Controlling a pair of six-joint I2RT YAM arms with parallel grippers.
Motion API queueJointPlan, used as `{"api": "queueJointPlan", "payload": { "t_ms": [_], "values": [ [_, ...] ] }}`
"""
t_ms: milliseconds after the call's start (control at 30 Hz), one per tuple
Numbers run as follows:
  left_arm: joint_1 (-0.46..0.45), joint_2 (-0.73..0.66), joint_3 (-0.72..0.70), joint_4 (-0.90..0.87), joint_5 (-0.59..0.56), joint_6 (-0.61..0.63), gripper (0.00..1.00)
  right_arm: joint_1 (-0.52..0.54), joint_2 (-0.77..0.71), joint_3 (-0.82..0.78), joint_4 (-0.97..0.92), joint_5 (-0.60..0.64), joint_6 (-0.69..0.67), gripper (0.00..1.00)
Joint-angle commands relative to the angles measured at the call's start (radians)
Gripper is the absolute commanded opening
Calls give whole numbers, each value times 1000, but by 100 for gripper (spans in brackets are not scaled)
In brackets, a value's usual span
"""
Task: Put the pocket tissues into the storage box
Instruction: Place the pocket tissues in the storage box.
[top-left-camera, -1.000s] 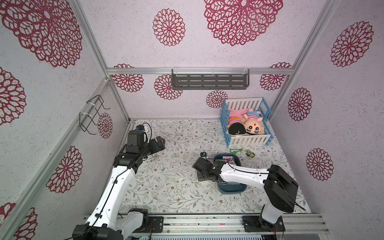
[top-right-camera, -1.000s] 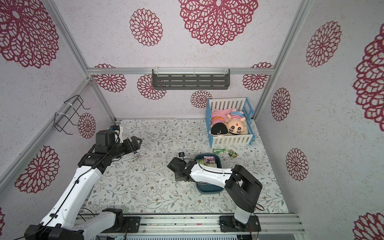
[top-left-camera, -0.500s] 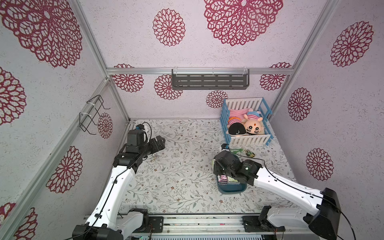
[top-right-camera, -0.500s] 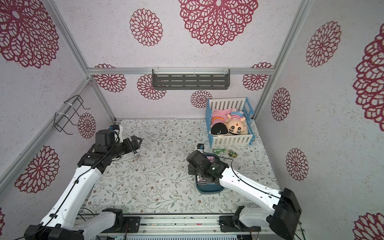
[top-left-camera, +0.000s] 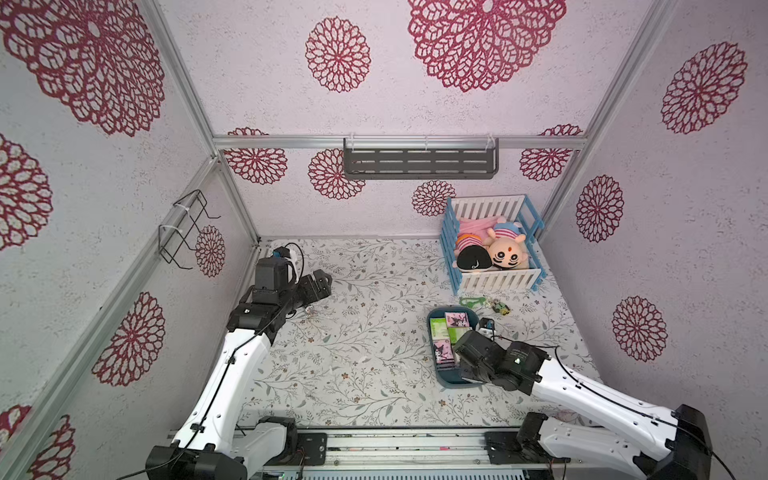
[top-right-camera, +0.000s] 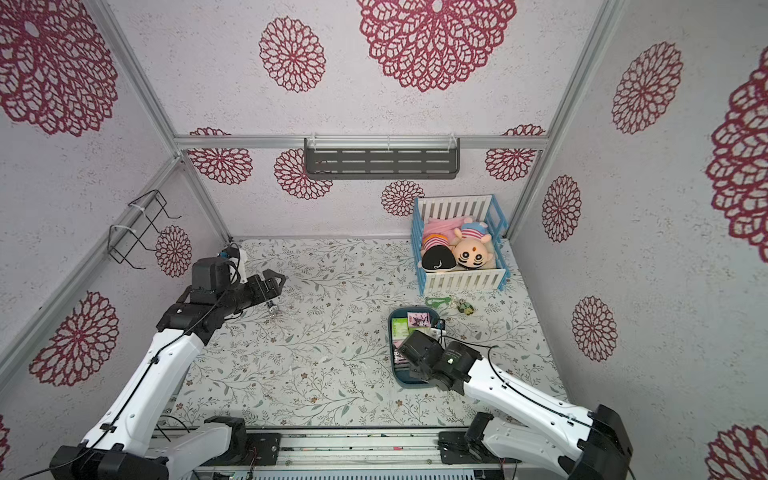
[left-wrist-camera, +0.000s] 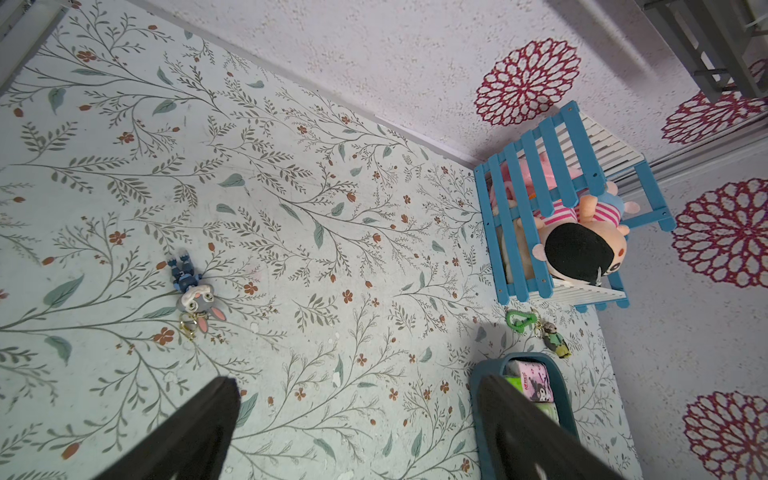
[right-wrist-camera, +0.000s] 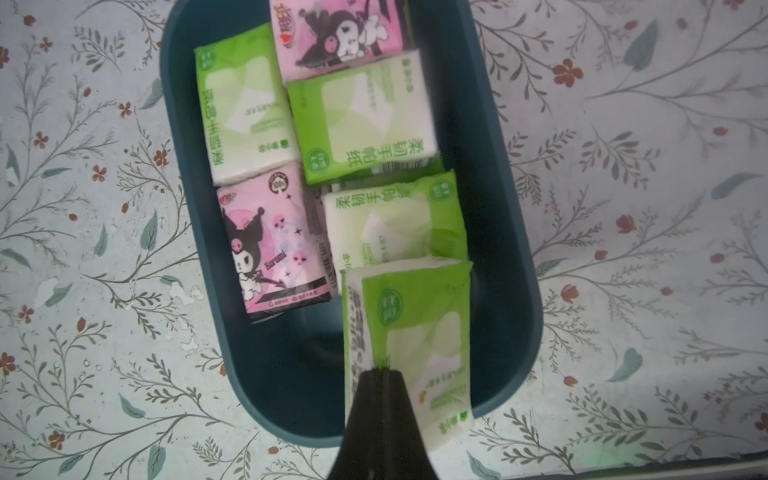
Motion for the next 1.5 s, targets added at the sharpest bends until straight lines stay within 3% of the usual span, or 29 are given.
{"api": "queueJointPlan", "payload": {
  "t_ms": [0,367,400,433,467,633,833,967,1067,1300,1467],
  "values": [
    [-7,8,28,21,5,-2,97,-2,-27,-18,38,36,108,0],
    [-7,5,30,3,-17,22,97,-2,-150,-149,214,39,282,0],
    [-7,6,27,3,-15,22,97,-1,-160,-155,217,36,286,7],
    [-7,7,24,3,-14,20,97,-1,-169,-159,221,30,286,23],
    [-7,6,22,5,-14,20,97,-1,-176,-158,219,29,286,29],
    [-7,7,17,7,-17,21,97,1,-204,-108,174,60,262,41],
    [-7,12,12,12,-14,14,97,-5,-194,-86,125,97,198,32],
    [-7,10,13,9,-17,17,97,-5,-161,-112,154,57,152,21],
    [-7,10,13,9,-20,15,97,6,-114,-135,209,4,101,19],
    [-7,5,13,4,-23,12,97,51,-23,-154,280,-26,101,13],
    [-7,4,18,-3,-28,17,97,51,-84,-207,187,5,187,11]
  ]
}}
